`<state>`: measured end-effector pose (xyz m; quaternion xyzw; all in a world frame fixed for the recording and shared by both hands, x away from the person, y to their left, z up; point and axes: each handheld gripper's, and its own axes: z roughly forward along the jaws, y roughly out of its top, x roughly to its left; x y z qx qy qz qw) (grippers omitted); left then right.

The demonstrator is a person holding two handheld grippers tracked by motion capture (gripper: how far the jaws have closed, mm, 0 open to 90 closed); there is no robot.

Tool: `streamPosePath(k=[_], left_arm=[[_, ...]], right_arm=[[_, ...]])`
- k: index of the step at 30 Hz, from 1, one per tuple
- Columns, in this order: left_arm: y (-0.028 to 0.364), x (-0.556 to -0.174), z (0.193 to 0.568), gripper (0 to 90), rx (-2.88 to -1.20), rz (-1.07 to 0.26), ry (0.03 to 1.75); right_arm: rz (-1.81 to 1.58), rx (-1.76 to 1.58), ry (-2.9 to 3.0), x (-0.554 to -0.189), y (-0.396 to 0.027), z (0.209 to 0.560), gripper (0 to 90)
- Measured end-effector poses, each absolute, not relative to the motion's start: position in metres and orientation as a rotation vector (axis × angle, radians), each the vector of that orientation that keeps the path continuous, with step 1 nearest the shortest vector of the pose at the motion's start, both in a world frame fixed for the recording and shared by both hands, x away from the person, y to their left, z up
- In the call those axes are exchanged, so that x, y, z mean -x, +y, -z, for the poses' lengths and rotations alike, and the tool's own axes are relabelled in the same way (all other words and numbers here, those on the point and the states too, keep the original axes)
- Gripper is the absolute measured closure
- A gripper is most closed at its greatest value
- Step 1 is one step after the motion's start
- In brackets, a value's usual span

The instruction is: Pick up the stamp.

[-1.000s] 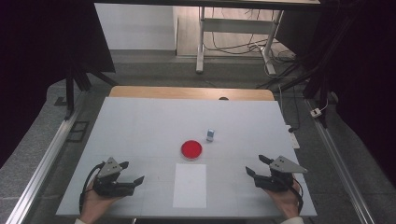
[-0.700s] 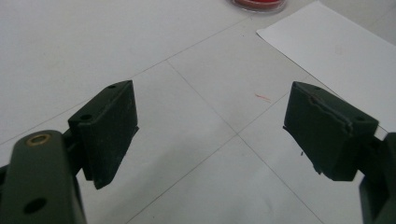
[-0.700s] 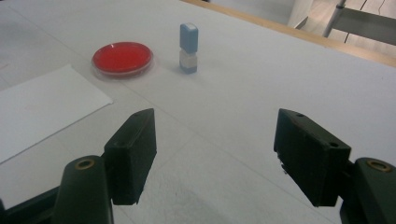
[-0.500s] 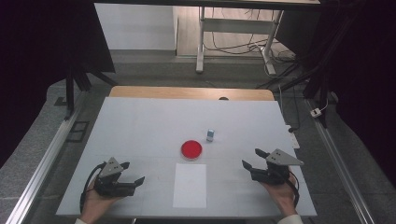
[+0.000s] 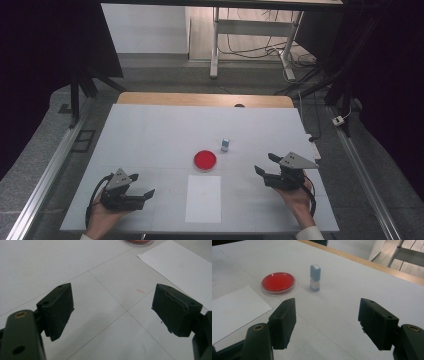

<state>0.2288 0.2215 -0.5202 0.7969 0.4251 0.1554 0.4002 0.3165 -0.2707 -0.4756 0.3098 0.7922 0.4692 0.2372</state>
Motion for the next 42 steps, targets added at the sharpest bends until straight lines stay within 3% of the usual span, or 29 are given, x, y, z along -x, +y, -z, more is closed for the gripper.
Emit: streamPosePath(k=[42], left_arm=[[0.22,-0.23,0.525,17.3,-2.042,-0.375,1.075]], right_arm=[[-1.241,-0.775,2.269,-0.369,-0.212,0.482,31.3]])
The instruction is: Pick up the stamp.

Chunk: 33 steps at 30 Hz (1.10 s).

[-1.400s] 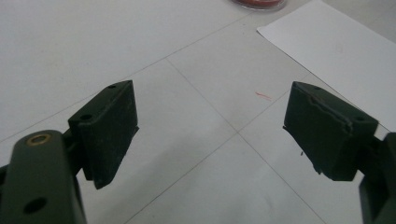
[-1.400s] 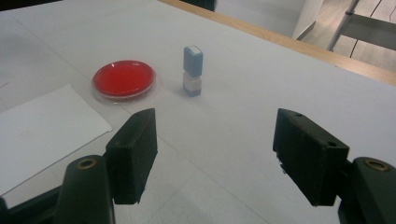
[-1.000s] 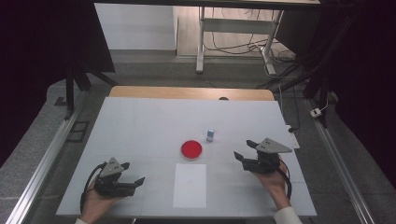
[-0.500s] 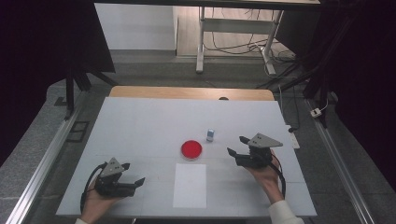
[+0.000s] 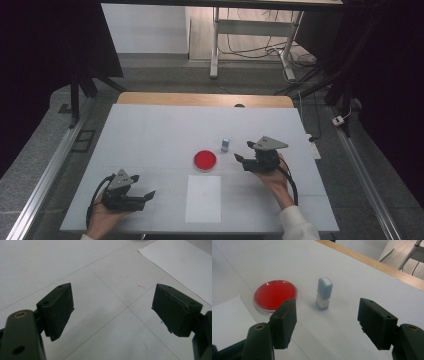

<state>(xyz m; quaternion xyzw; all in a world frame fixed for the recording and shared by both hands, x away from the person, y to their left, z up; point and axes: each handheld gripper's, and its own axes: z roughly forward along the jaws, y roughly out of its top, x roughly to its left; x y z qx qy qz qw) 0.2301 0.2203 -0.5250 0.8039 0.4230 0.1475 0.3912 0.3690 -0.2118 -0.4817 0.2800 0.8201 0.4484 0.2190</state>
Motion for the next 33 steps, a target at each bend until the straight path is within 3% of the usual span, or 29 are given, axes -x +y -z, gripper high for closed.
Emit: streamPosePath(k=[33], left_arm=[[0.219,-0.231,0.528,17.4,-2.06,-0.368,1.083]], right_arm=[[-1.154,-0.754,2.347,-0.418,-0.163,0.502,36.2]])
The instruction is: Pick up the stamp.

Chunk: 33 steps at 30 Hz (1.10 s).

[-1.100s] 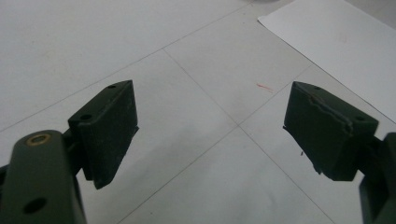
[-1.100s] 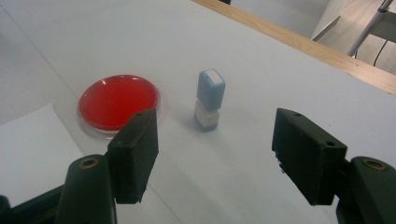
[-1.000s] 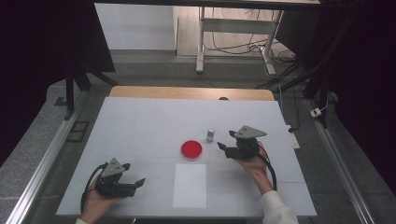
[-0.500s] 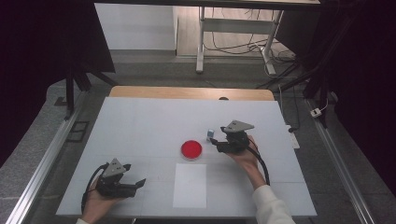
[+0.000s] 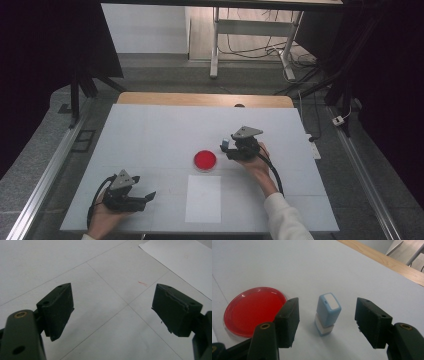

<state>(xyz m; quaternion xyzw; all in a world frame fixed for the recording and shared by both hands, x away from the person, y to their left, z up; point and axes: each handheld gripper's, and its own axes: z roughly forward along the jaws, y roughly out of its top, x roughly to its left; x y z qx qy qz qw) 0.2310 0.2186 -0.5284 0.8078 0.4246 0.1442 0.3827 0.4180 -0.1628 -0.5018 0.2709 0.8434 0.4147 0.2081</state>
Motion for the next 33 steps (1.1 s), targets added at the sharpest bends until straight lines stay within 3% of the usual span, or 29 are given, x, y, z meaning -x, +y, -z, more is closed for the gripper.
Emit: streamPosePath(k=[33], left_arm=[[0.22,-0.23,0.529,17.4,-2.062,-0.37,1.094]], right_arm=[[-1.113,-0.728,2.358,-0.428,-0.157,0.512,62.6]])
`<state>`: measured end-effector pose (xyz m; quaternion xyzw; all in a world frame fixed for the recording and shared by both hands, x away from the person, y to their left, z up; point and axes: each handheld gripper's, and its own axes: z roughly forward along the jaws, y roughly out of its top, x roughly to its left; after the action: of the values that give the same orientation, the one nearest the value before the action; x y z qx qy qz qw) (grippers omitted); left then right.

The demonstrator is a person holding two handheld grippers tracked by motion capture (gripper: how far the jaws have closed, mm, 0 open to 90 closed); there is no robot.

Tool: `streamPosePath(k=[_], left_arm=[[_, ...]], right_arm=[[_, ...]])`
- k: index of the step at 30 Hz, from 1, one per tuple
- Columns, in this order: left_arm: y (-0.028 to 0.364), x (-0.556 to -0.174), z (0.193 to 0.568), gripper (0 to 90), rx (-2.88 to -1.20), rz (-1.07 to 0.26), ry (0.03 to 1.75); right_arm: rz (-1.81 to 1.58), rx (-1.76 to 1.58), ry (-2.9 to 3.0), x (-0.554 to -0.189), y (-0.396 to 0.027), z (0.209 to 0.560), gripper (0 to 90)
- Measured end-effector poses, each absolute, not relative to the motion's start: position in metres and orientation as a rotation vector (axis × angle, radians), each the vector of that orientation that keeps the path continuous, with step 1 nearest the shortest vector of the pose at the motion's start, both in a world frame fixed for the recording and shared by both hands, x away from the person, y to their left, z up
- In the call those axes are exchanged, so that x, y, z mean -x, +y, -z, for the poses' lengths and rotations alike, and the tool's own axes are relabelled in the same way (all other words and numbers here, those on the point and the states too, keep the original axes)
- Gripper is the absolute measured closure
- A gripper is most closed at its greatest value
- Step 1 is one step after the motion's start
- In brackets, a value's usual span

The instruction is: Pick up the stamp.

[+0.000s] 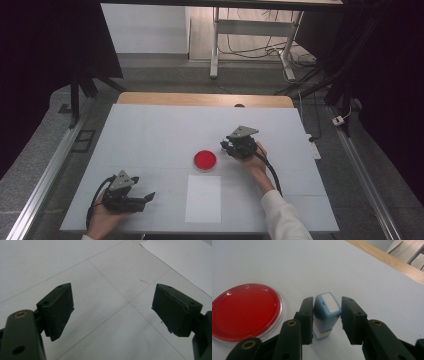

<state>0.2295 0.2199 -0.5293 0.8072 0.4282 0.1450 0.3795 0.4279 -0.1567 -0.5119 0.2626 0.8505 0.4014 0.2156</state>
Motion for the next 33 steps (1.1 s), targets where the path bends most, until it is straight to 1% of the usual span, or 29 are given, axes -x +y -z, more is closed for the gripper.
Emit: streamPosePath(k=[9,23,33], left_arm=[[0.2202,-0.2296,0.5296,17.4,-2.062,-0.371,1.095],[0.2205,-0.2297,0.5298,17.4,-2.063,-0.37,1.096],[0.2209,-0.2298,0.53,17.4,-2.065,-0.37,1.097]], right_arm=[[-1.103,-0.707,2.369,-0.4273,-0.1569,0.512,67.9],[-1.095,-0.661,2.379,-0.4261,-0.1572,0.5117,73.4],[-1.086,-0.648,2.361,-0.4256,-0.1582,0.5118,74.7]])
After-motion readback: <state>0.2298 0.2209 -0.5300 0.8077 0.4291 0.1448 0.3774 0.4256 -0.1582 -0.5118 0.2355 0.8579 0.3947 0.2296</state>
